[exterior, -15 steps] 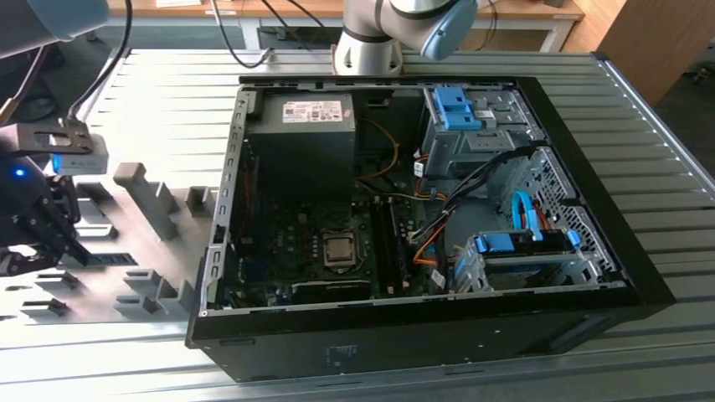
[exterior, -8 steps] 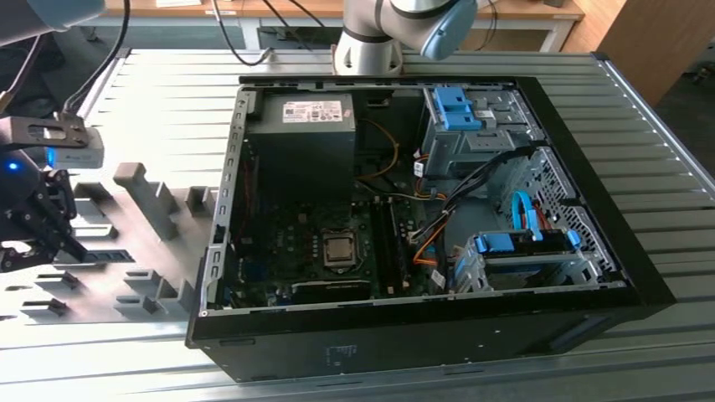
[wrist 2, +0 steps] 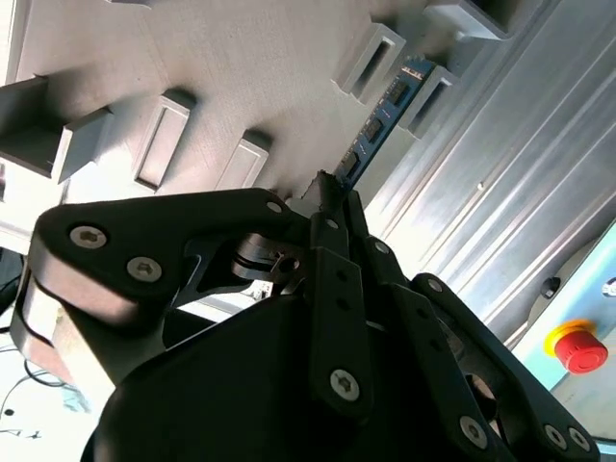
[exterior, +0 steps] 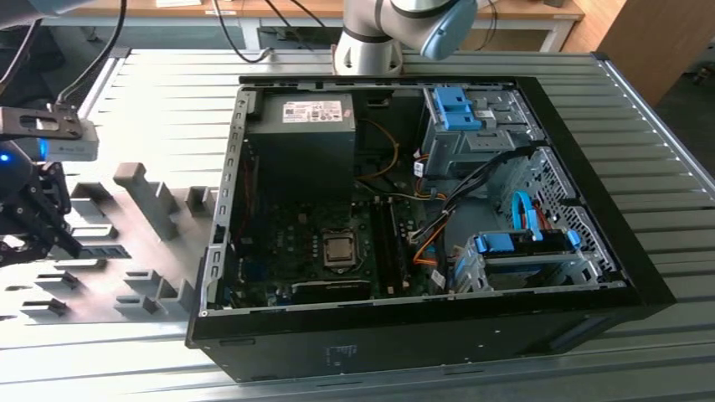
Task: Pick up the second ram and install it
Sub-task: 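Pick up the second ram and move it above second insertion slot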
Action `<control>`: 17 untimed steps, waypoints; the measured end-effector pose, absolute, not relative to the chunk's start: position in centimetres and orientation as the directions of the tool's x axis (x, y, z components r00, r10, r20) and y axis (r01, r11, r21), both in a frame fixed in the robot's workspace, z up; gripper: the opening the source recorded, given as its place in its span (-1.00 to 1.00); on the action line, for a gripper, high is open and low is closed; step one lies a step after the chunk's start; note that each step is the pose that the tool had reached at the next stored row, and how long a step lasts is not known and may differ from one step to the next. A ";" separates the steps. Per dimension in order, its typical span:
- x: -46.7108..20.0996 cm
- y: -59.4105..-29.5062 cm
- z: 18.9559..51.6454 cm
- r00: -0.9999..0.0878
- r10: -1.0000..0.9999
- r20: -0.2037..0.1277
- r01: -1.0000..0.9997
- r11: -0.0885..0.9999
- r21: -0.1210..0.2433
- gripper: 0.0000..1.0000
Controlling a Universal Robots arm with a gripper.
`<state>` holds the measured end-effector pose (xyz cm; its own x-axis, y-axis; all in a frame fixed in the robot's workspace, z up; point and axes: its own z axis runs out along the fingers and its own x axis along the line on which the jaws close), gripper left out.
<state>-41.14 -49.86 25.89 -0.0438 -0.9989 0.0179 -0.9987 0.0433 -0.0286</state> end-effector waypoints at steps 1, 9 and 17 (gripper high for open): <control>-41.1 -49.9 26.0 -0.044 -0.999 0.018 -0.999 0.043 -0.029 -0.72; -41.1 -49.9 27.1 -0.044 -0.999 0.018 -0.999 0.043 -0.029 -0.72; -41.1 -49.9 27.9 -0.044 -0.999 0.018 -0.999 0.043 -0.029 -0.72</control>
